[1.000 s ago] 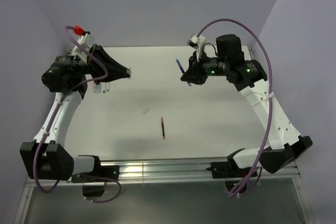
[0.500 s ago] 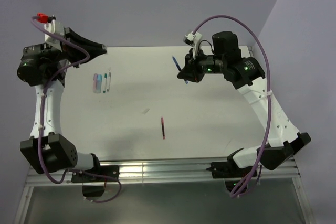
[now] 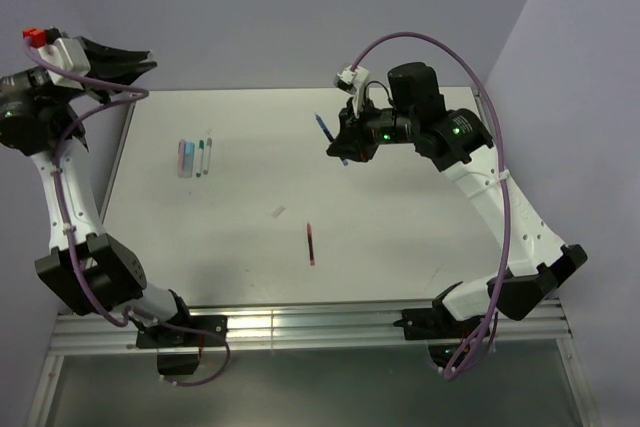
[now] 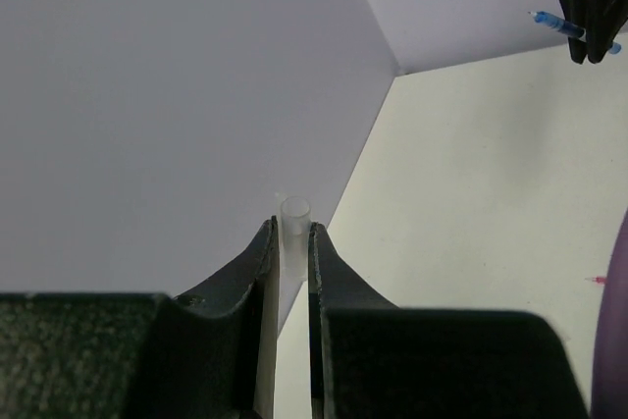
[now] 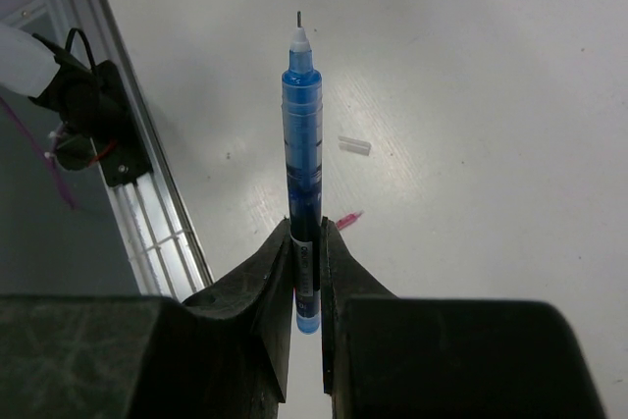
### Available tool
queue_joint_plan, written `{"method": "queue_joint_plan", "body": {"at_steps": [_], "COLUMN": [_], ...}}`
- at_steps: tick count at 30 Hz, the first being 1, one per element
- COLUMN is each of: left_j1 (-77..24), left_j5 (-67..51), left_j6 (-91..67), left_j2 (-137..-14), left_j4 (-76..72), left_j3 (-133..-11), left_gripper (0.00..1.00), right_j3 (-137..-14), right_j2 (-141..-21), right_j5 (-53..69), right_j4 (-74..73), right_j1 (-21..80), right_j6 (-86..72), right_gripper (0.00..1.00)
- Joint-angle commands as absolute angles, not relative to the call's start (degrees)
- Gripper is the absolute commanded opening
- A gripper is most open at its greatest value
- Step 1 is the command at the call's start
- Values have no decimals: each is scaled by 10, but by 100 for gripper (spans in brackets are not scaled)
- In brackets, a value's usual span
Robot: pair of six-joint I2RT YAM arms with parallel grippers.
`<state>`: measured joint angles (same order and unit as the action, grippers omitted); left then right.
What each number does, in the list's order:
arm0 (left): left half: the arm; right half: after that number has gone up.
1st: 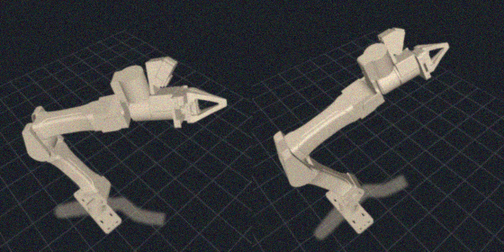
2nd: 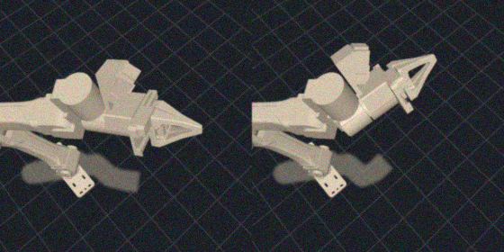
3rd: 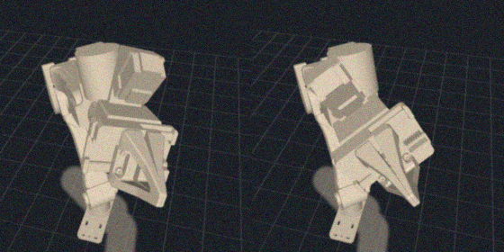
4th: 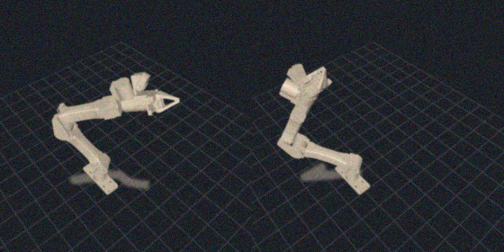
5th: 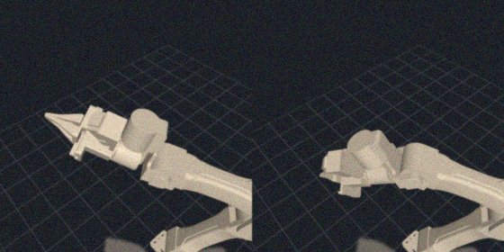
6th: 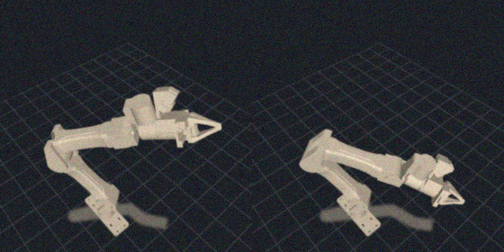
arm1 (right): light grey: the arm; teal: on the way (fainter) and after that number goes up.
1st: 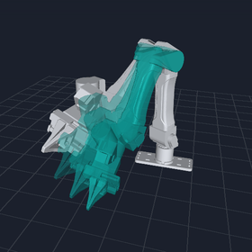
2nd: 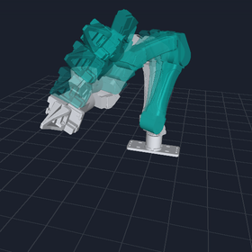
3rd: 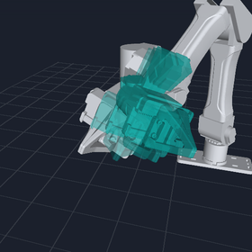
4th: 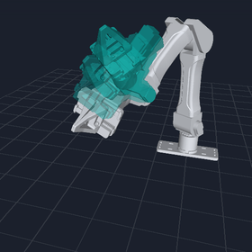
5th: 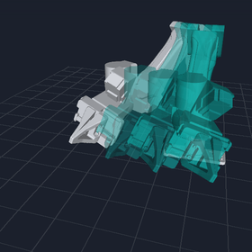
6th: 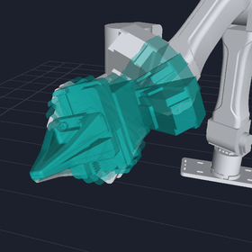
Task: Insert the pens into the pen caps
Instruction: Insert the pen cap onto the pen.
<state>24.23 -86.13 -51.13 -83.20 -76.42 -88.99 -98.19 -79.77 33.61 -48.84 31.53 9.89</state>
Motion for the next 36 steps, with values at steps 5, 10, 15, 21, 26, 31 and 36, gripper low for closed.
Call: {"method": "queue_joint_plan", "body": {"at_steps": [5, 10, 15, 21, 26, 31, 36], "left_j1": [250, 207, -7, -133, -133, -132, -132], "left_j5": [-759, -671, -270, -108, -217, -356, -448], "left_j6": [-109, -102, 442, 687, 752, 768, 818], "left_j2": [-920, -964, -767, -623, -519, -462, -407], "left_j4": [43, 192, 268, -36, -274, -483, -482], "left_j3": [-1202, -1382, -1042, -673, -451, -296, -234], "left_gripper": [0, 0, 0, 0, 0, 0, 0], "right_j3": [-1006, -1008, -1005, -972, -952, -940, -928], "right_j2": [-796, -795, -789, -792, -802, -817, -830], "right_j5": [319, 306, 292, 328, 415, 491, 556], "right_j4": [-482, -481, -480, -476, -474, -467, -463], "right_j1": [320, 321, 321, 321, 320, 320, 324], "right_j6": [93, 94, 91, 61, 38, 16, 1], "right_gripper": [0, 0, 0, 0, 0, 0, 0]}}
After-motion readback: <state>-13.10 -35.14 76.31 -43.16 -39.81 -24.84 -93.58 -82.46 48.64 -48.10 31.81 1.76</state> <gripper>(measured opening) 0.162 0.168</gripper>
